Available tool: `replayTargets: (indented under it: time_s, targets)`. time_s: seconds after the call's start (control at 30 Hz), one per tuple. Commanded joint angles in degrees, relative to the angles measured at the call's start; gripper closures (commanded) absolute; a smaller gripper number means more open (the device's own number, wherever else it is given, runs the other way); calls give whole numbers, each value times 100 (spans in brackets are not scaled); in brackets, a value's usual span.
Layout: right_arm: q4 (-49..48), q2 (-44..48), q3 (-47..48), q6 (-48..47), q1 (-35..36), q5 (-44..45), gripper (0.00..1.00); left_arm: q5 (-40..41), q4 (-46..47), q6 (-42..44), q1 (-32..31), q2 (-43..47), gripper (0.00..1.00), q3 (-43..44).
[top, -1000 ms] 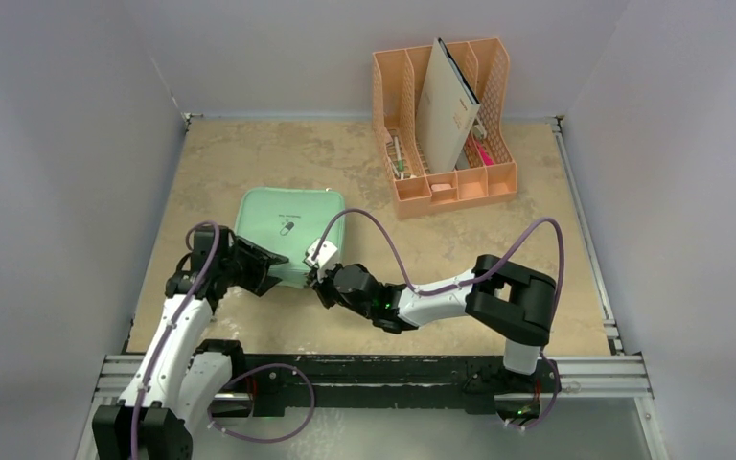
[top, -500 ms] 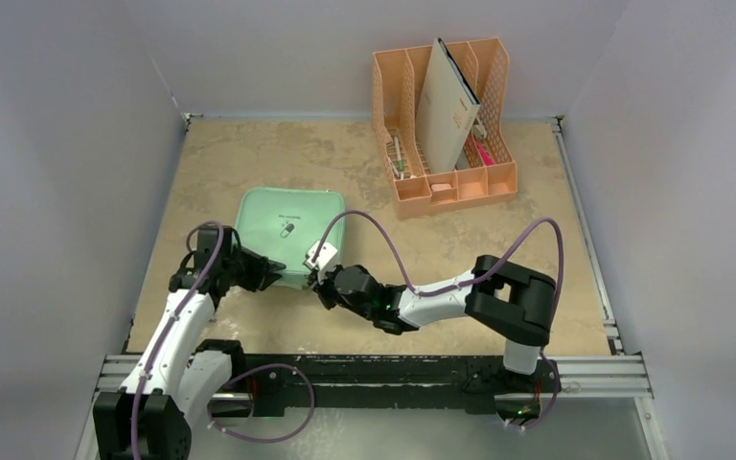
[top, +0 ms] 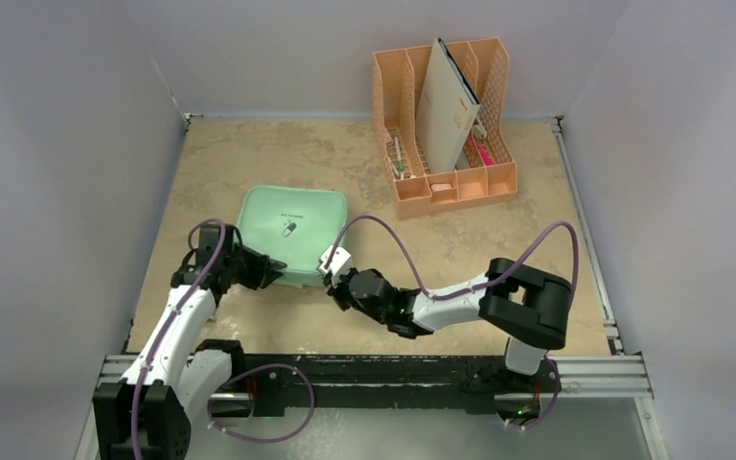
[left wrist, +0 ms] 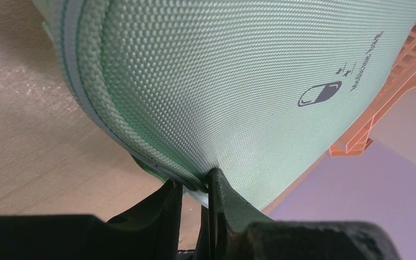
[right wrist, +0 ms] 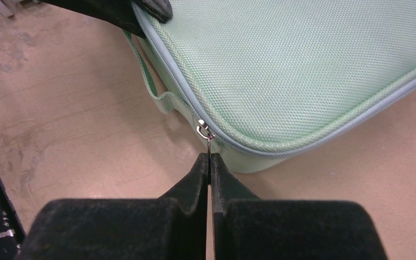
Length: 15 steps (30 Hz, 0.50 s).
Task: Organize the medicine kit
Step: Zip the medicine box at the center of the board.
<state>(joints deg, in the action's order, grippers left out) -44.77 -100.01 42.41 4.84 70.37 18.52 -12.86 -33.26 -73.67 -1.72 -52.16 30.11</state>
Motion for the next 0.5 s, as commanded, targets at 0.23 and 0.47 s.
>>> replayTargets:
  time_s: [0.23, 0.47]
  targets:
    - [99, 756, -444, -346, -795, -27, 100, 676, 48, 518, 3, -431, 86, 45]
    - [207, 1030, -574, -693, -1051, -168, 100, 819, 22, 915, 5, -698, 87, 232]
